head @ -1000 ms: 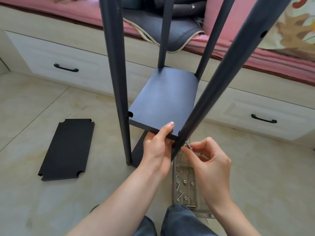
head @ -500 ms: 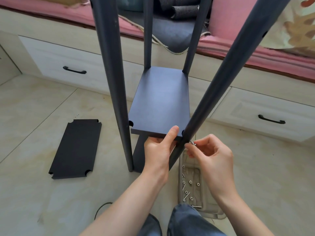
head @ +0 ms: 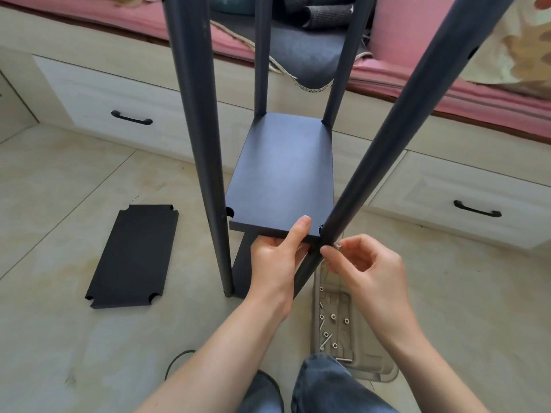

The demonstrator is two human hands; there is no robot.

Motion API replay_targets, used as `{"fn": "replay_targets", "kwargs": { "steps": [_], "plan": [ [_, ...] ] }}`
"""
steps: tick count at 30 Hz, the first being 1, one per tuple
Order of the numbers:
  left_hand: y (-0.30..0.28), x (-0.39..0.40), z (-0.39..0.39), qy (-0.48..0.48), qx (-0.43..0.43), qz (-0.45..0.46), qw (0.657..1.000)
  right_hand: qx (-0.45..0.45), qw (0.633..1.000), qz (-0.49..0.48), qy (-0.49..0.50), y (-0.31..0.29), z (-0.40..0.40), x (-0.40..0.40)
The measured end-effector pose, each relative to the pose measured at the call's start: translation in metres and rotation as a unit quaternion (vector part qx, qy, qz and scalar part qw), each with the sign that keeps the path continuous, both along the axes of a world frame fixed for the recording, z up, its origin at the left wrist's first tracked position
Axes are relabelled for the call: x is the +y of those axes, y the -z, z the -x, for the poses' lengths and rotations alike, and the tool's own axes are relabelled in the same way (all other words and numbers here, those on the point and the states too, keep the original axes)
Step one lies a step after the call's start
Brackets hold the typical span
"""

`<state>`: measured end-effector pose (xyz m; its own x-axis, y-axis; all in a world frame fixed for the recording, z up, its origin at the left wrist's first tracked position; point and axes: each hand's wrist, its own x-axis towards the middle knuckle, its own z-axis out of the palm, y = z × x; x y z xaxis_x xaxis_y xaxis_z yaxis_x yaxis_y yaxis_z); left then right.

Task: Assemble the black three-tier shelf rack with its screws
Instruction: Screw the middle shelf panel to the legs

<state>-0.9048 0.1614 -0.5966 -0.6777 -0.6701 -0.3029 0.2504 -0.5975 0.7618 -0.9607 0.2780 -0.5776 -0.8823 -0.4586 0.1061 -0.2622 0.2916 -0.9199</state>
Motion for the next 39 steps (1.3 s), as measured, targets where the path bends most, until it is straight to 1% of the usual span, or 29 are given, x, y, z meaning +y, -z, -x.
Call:
{"fn": "replay_targets", "kwargs": {
  "steps": [11,16,29,35,39],
  "plan": [
    [-0.005,-0.008,-0.001,0.001,0.033,-0.022,0.999,0.030,0.998,-0.031,-0.045,-0.001,0.002,0.002],
    [-0.008,-0.011,0.003,-0.007,0.021,-0.020,1.000,0.028,0.998,-0.033,-0.045,-0.004,0.006,0.001],
    [-0.007,-0.009,-0.002,0.032,0.052,-0.010,0.998,0.052,0.995,-0.041,-0.076,0.000,0.010,0.000],
    [-0.007,-0.008,-0.002,0.039,0.062,-0.007,0.997,0.050,0.992,-0.048,-0.104,-0.003,0.016,-0.001],
    [-0.009,-0.009,-0.002,0.038,0.065,-0.003,0.997,0.023,0.988,-0.051,-0.143,-0.009,0.025,-0.002]
  ]
}}
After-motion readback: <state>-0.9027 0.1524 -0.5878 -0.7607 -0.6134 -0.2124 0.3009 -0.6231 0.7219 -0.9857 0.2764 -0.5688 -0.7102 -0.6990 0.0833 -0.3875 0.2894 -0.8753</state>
